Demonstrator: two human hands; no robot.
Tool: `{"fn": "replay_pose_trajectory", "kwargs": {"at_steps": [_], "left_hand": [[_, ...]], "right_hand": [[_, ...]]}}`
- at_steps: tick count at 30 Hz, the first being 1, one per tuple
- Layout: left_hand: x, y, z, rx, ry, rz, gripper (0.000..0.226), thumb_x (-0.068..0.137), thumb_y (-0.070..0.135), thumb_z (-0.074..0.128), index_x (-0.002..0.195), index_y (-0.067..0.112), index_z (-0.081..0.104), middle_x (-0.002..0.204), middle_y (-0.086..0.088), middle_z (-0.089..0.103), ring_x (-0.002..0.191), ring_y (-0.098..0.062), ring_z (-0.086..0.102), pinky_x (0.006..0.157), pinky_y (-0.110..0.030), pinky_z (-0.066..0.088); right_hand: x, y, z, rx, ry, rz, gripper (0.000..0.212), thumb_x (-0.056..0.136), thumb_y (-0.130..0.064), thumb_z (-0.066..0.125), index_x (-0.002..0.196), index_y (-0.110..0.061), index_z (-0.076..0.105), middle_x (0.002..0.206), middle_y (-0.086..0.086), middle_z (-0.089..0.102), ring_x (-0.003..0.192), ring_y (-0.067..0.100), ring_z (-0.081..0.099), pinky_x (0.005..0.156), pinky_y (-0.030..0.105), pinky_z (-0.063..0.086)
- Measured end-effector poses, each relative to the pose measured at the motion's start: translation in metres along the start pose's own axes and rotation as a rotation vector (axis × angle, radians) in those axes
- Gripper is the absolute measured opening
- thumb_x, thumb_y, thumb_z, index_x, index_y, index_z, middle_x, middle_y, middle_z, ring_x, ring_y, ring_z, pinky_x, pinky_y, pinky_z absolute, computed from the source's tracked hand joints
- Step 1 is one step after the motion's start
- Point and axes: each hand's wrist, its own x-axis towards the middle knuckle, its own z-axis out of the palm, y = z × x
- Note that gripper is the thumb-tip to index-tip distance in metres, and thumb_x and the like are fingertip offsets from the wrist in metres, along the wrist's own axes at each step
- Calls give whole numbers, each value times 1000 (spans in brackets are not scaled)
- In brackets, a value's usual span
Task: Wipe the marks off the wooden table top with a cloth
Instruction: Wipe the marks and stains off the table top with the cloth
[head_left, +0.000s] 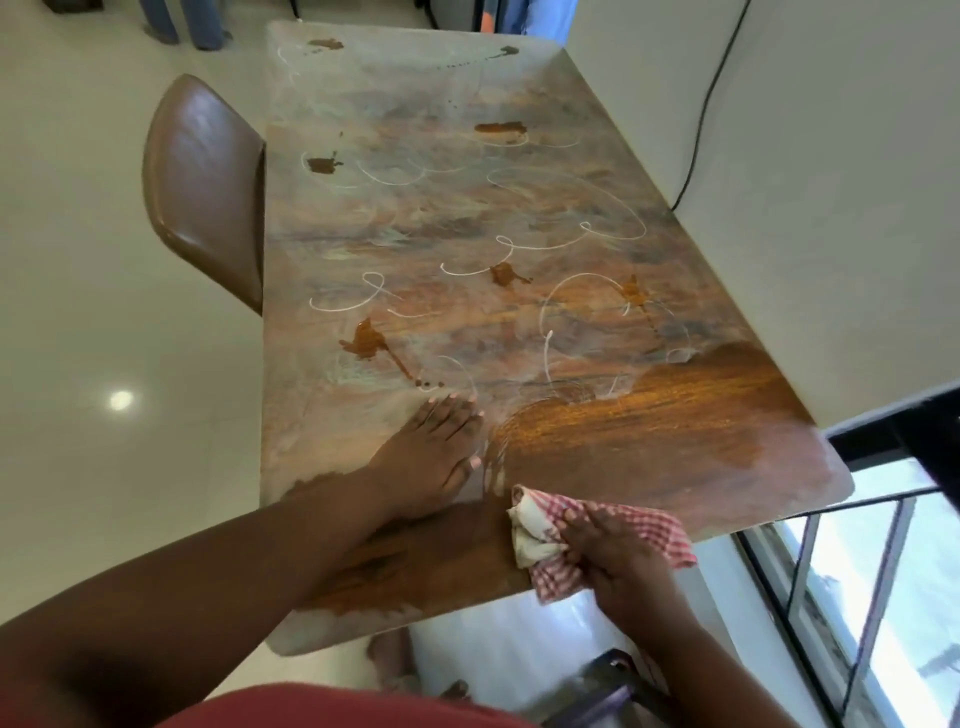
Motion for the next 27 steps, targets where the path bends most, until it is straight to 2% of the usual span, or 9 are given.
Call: {"fn": "replay_pose_trajectory", "kwargs": {"at_steps": [4,8,11,13,15,18,21,25,27], "left_hand": [[-32,-18,-3,12,-11,-107,67,97,50,10,153,16,3,162,-7,-2,147,-20,-10,114,-30,-18],[-69,-31,-5,44,-1,-168,66,97,48,13,153,14,9,161,-11,3,148,-23,-5,116,-34,-15],[-95,-33,-7,76,10,-186,64,98,47,14,153,15,11,161,-10,5,148,-23,-3,115,-34,-15],[-108,-38,-10,79,26,-208,62,99,47,15,153,17,10,161,-8,5,148,-22,-3,116,-34,-14],[-117,-44,-15,90,39,-230,60,101,45,16,154,17,9,161,-7,6,148,-22,-2,117,-35,-13],[-126,-55,-23,53,85,-269,62,99,45,13,153,16,13,161,-8,11,148,-23,1,117,-34,-12],[-135,-68,-29,-3,187,-325,63,97,43,12,152,14,21,158,-10,21,148,-25,10,117,-34,-8],[-148,-94,-31,-75,246,-419,63,96,39,13,151,10,25,157,-11,24,147,-26,12,118,-37,-5],[-153,-109,-31,-94,234,-428,63,95,37,14,150,9,25,158,-12,23,148,-27,10,118,-37,-5]], "right_hand": [[-6,-14,15,26,58,-143,51,60,-2,68,108,-20,70,115,1,67,113,25,56,91,55,40],[-9,-72,47,73,-7,-349,48,57,-8,65,102,-20,72,109,-1,70,105,25,64,96,47,40],[-1,-136,74,122,-82,-473,39,65,-17,56,100,-23,73,108,-4,71,102,21,66,95,40,44],[6,-172,88,138,-147,-552,37,63,-24,66,99,-24,73,108,-5,71,102,17,66,96,36,45],[12,-197,97,101,-211,-606,43,53,-31,80,95,-27,74,104,-9,72,99,11,66,95,29,46],[18,-218,104,36,-268,-623,49,47,-36,84,95,-29,74,102,-11,71,98,7,66,95,26,44],[22,-224,109,3,-254,-608,56,47,-33,86,100,-26,73,107,-7,71,104,13,64,97,29,44],[46,-240,110,-6,-235,-583,44,59,-21,80,102,-19,73,108,1,71,105,21,64,96,35,45],[66,-250,108,25,-274,-544,40,73,-12,69,114,-12,67,120,9,65,117,29,57,105,40,37]]}}
